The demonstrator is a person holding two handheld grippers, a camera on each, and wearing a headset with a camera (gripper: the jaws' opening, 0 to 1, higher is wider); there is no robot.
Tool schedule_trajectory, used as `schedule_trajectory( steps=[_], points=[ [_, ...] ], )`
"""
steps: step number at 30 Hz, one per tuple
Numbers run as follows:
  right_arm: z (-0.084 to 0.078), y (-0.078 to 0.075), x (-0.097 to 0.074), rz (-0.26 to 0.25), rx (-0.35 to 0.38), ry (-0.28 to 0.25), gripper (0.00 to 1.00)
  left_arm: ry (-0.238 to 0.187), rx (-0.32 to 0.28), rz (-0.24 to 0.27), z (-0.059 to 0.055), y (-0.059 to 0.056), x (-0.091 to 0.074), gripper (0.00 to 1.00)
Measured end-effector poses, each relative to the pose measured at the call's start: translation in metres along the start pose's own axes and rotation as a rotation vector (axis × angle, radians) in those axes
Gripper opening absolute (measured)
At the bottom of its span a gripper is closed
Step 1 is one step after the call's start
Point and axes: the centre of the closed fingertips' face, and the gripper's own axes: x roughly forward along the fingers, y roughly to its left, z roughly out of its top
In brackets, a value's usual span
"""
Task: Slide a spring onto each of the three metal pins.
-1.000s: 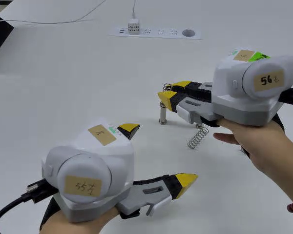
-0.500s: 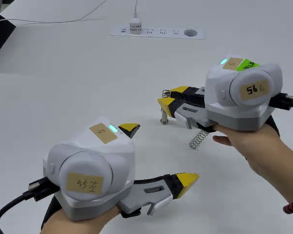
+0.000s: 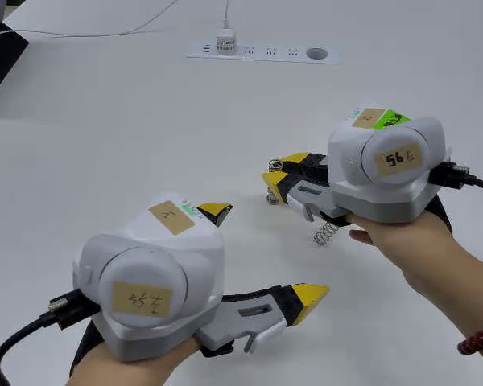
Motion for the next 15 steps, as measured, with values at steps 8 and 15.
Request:
schedule_trajectory(
  steps=[8, 15],
  points=[
    [-0.010, 0.001, 0.004, -0.008, 0.004, 0.035, 0.12, 0.003, 0.000, 0.001, -0.001, 0.000, 0.000, 0.81],
    [-0.012, 0.002, 0.004, -0.013, -0.002, 0.036, 0.12, 0.002, -0.005, 0.002, -0.001, 0.001, 0.000, 0.80]
  ],
)
